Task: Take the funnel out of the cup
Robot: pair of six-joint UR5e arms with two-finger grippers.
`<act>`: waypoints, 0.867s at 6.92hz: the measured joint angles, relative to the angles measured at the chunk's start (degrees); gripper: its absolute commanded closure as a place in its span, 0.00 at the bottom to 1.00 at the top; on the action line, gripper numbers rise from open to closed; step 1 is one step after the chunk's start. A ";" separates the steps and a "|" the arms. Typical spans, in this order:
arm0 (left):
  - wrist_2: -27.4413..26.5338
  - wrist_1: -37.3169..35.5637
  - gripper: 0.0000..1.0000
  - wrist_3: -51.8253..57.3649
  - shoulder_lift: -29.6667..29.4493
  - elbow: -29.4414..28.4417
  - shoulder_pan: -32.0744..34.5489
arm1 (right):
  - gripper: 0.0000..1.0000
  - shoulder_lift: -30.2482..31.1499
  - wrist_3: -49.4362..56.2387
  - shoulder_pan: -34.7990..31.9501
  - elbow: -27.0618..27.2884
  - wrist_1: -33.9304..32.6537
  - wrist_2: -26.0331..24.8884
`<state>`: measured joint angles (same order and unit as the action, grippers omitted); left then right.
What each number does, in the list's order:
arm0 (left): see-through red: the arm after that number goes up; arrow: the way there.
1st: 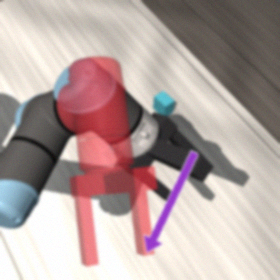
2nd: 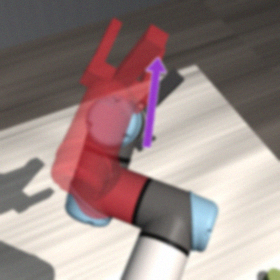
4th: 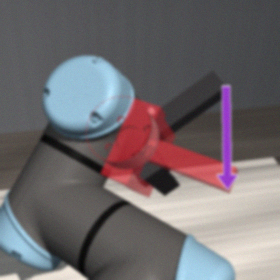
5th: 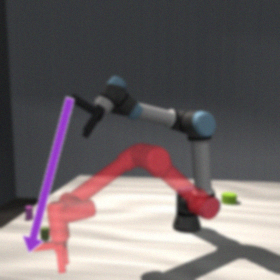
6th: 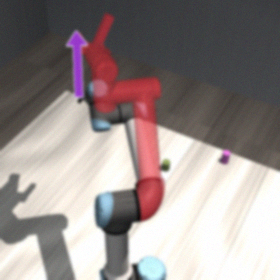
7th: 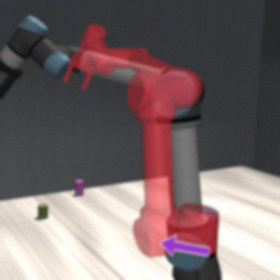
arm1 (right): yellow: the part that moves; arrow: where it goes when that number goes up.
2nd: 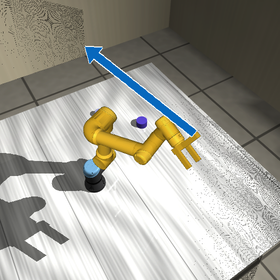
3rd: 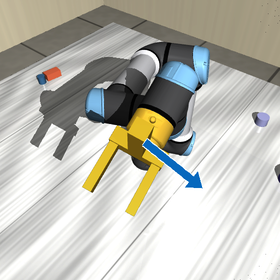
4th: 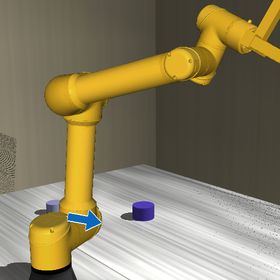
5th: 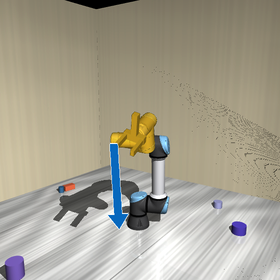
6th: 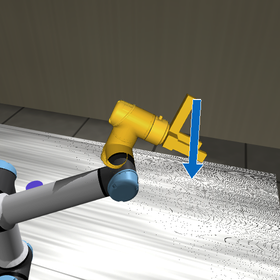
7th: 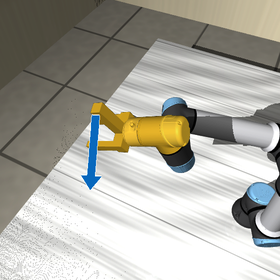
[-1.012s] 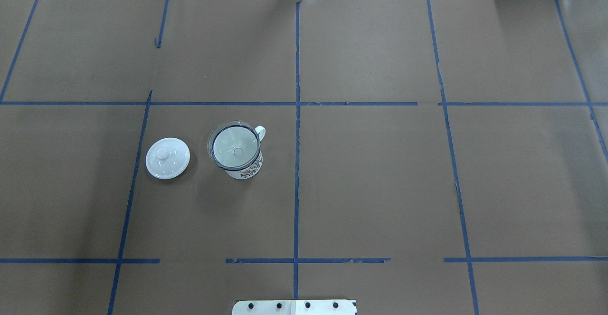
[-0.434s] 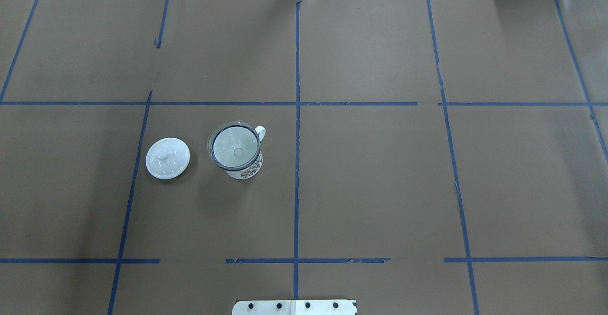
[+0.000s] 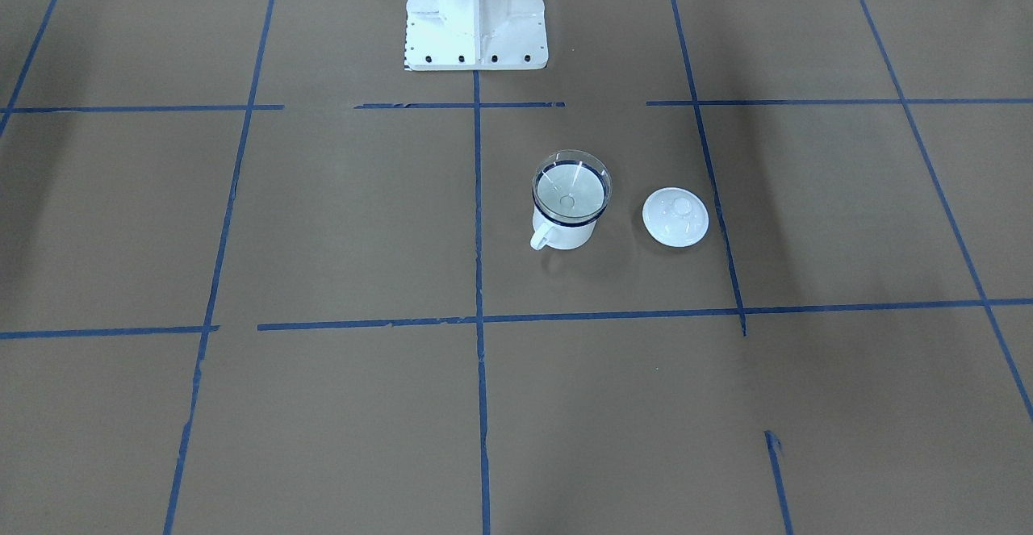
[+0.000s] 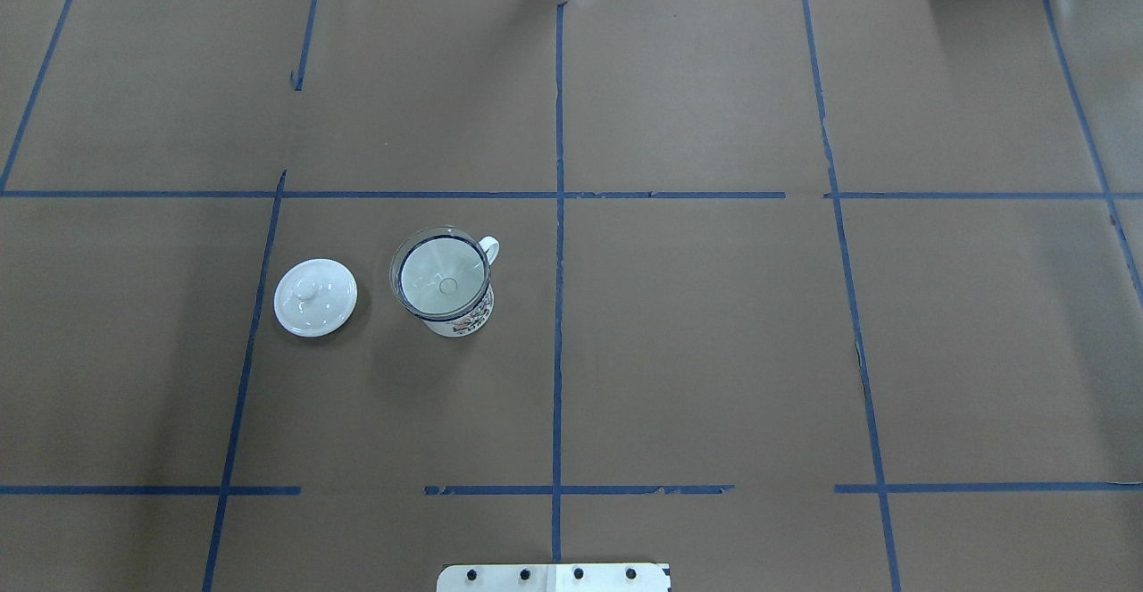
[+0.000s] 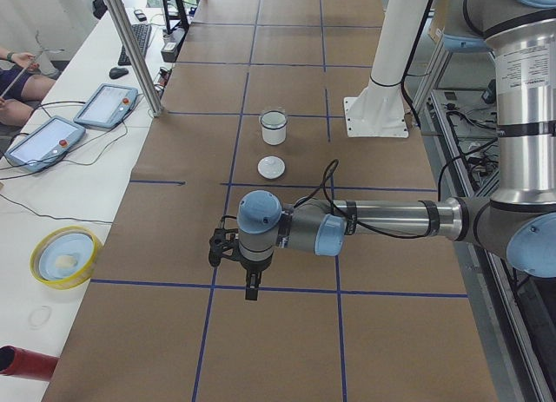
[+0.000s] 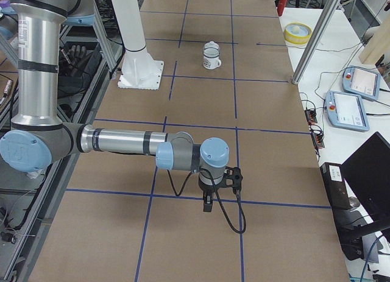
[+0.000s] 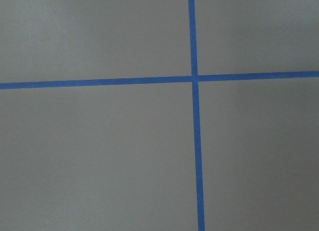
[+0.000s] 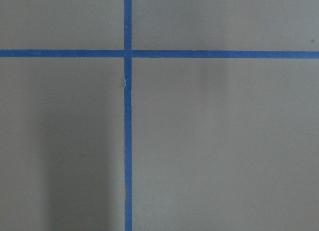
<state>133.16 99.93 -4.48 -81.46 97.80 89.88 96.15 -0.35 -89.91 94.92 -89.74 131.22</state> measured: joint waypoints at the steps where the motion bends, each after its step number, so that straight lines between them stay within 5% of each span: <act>1: -0.02 0.00 0.00 0.00 -0.16 -0.10 0.03 | 0.00 0.00 0.00 0.00 0.00 0.00 0.00; 6: -0.11 -0.22 0.00 -0.12 -0.97 0.70 0.03 | 0.00 0.00 0.00 0.00 0.00 0.00 0.00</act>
<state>133.05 99.71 -4.60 -82.42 98.50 89.91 96.15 -0.35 -89.91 94.92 -89.74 131.22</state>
